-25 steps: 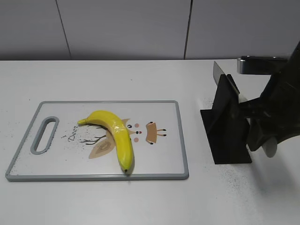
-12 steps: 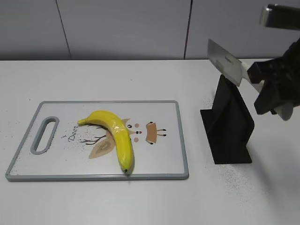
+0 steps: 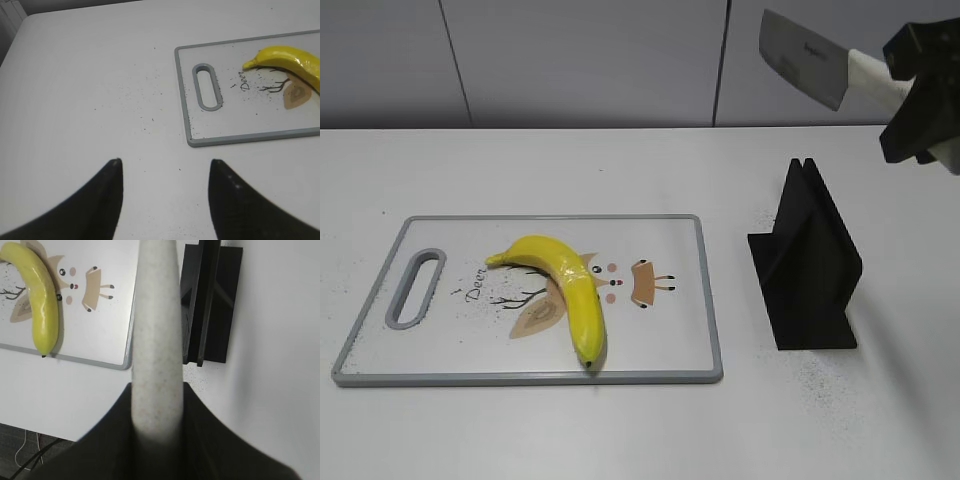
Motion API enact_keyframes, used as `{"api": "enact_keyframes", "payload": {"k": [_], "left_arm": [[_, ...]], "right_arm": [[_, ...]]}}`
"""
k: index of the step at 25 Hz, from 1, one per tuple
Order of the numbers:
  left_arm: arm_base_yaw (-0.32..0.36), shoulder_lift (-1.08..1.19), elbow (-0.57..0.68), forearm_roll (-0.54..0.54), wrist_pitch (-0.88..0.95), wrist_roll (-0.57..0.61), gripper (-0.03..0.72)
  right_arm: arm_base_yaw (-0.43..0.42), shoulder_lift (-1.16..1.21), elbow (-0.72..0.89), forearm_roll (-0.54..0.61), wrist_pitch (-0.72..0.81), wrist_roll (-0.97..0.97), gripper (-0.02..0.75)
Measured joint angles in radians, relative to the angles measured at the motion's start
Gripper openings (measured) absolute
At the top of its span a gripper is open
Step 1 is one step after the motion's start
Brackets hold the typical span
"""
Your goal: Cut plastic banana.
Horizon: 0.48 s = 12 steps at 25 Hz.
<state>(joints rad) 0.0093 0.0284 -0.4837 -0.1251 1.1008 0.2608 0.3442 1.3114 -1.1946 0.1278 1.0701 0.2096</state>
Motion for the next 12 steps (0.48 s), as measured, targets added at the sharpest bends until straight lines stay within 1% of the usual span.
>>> {"api": "enact_keyframes", "payload": {"k": [7, 12], "left_arm": [[0.000, 0.000, 0.000, 0.000, 0.000, 0.000, 0.512], [0.000, 0.000, 0.000, 0.000, 0.000, 0.000, 0.510]], "right_arm": [[0.000, -0.002, -0.077, -0.048, 0.023, 0.000, 0.164], [0.000, -0.002, -0.096, -0.066, 0.044, 0.000, 0.164]]}}
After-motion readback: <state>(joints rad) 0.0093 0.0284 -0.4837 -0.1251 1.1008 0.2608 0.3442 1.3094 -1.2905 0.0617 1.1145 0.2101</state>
